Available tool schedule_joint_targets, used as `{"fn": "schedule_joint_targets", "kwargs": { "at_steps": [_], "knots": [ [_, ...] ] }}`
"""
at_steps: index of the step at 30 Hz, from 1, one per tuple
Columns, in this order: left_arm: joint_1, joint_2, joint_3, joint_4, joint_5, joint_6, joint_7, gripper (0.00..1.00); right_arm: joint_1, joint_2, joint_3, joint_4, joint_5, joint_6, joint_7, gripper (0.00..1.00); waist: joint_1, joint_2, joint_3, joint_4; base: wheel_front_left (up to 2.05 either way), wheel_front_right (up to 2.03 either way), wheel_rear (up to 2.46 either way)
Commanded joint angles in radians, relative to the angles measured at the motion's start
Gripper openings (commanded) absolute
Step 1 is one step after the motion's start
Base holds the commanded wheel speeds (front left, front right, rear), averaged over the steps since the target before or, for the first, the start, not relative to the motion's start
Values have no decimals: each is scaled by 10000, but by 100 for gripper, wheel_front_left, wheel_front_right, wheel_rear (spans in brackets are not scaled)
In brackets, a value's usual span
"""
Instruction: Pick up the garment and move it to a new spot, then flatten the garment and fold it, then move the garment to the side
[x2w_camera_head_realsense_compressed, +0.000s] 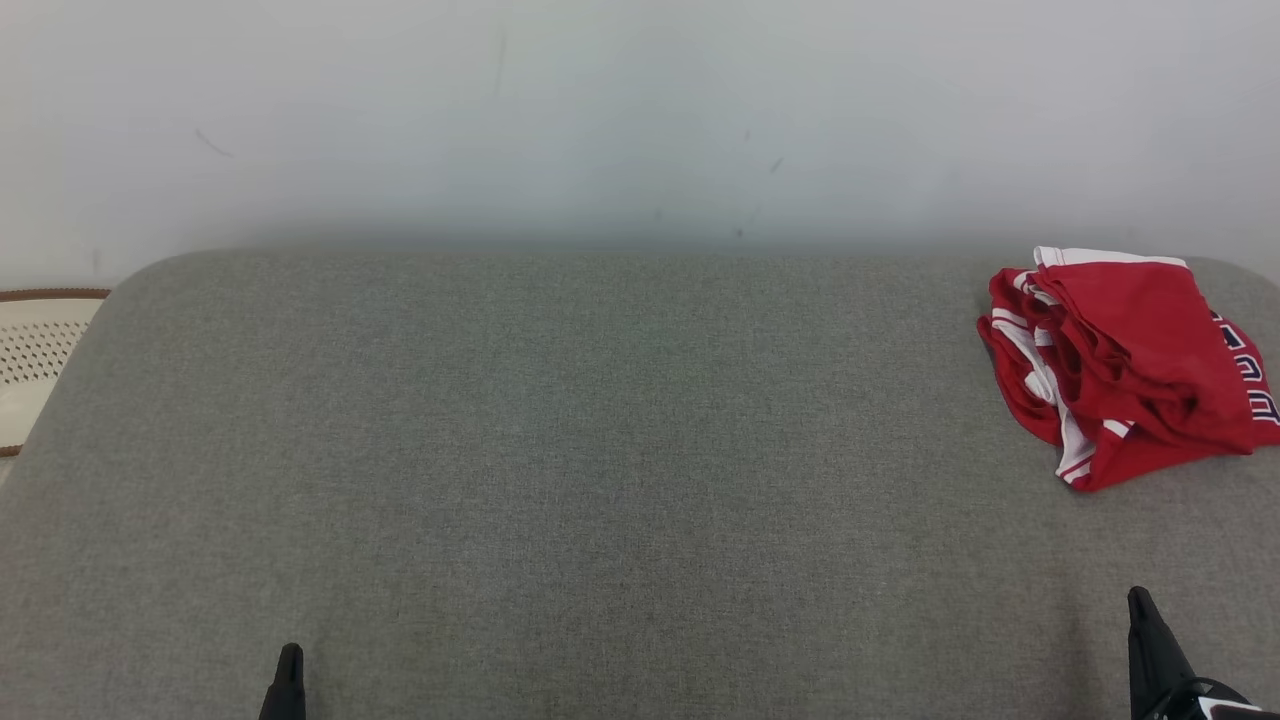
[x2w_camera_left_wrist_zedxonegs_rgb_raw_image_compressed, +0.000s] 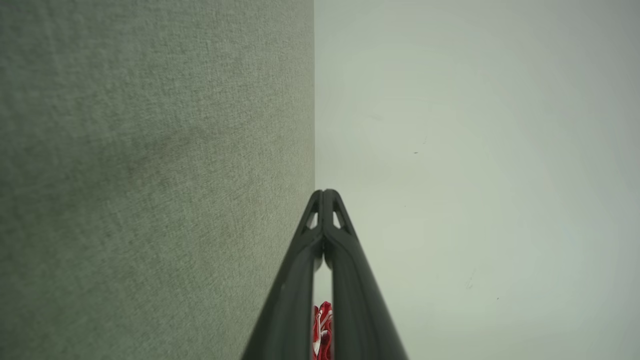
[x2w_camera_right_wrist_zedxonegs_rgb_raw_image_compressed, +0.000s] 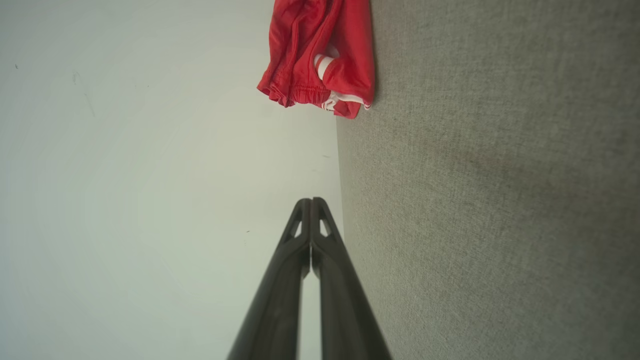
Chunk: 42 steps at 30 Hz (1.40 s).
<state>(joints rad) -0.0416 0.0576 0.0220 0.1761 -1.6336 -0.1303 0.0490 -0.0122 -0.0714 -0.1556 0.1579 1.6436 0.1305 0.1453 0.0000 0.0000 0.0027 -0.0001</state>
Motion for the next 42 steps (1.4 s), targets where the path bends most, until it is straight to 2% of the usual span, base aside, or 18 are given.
{"fn": "schedule_joint_targets", "kwargs": {
  "at_steps": [1, 42],
  "knots": [
    [-21, 6, 40, 19, 51, -26, 43, 0, -90, 10, -26, 32, -36, 4, 32, 0, 0, 0, 0, 0, 0, 0, 0],
    [-24, -36, 93, 20, 85, -27, 86, 0, -110, 103, -137, 42, -132, 4, 126, 0, 0, 0, 0, 0, 0, 0, 0]
  ]
}}
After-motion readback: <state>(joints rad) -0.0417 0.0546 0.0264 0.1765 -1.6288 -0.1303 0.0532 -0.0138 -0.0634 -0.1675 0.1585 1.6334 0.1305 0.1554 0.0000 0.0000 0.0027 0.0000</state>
